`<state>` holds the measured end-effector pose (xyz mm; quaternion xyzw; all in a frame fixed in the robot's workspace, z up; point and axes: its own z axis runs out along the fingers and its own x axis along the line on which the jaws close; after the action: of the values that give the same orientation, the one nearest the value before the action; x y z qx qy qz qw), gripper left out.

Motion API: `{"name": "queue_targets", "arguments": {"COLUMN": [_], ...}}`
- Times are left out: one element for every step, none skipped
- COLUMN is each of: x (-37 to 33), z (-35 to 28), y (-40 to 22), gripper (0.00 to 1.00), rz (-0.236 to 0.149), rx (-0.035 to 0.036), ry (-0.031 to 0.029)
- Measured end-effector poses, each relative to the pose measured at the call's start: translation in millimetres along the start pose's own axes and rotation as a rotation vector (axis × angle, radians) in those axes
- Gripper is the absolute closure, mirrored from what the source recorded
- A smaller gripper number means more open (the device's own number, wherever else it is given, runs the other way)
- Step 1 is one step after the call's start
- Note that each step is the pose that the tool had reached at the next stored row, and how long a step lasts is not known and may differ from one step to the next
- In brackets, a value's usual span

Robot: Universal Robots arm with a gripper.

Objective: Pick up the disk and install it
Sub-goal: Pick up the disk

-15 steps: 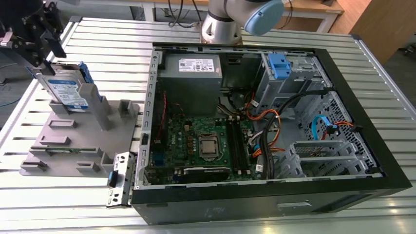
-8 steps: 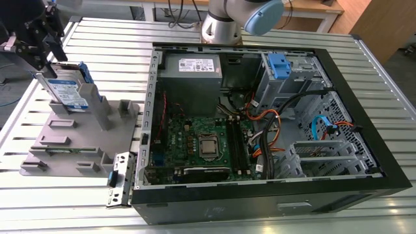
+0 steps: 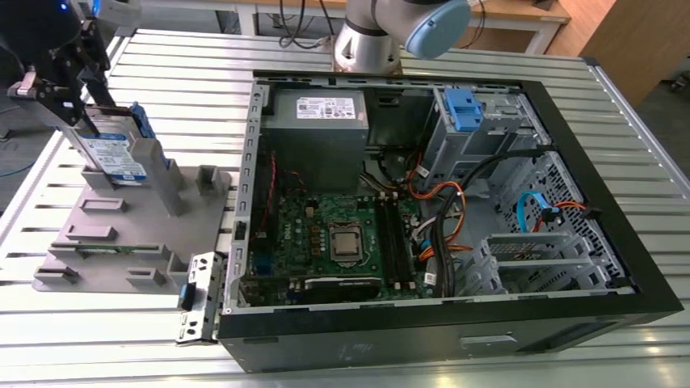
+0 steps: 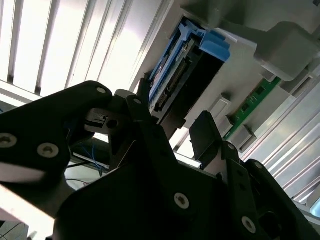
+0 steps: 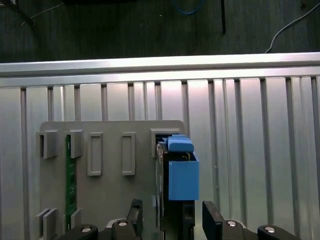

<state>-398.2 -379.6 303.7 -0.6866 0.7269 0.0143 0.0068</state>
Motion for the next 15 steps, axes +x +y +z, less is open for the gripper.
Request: {"name": "queue_targets", "arguments": {"x": [0.0, 0.1, 0.1, 0.1, 0.1, 0.1, 0.1, 0.1, 0.1, 0.1, 0.1, 0.1, 0.1, 0.1, 0.1], "z": [1.1, 2.1, 2.9, 3.6, 4.2, 4.2, 4.2, 4.4, 4.5, 4.4, 4.4, 4.4, 4.3, 4.2, 4.1], "y": [0.0, 0.0, 0.0, 0.0, 0.0, 0.0, 0.0, 0.0, 0.0, 0.0, -0.1, -0.1, 0.0, 0.0, 0.0], "gripper": [0.41, 0.41, 0.41, 0.41, 0.41, 0.41, 0.41, 0.41, 0.41, 0.41, 0.41, 0.41, 0.41, 0.41, 0.41], "rz": [-0.002, -0.005, -0.007, -0.008, -0.010, -0.010, -0.010, -0.010, -0.010, -0.010, -0.010, -0.010, -0.010, -0.010, -0.010], "rx": [-0.0001, -0.0001, -0.0002, -0.0002, -0.0002, -0.0005, -0.0005, -0.0004, -0.0003, -0.0002, -0.0001, -0.0001, -0.0001, -0.0003, -0.0003], "ry": [0.0001, 0.0000, 0.0000, 0.0000, 0.0000, 0.0002, 0.0003, 0.0002, 0.0001, 0.0001, 0.0000, 0.0000, 0.0001, 0.0002, 0.0001]}}
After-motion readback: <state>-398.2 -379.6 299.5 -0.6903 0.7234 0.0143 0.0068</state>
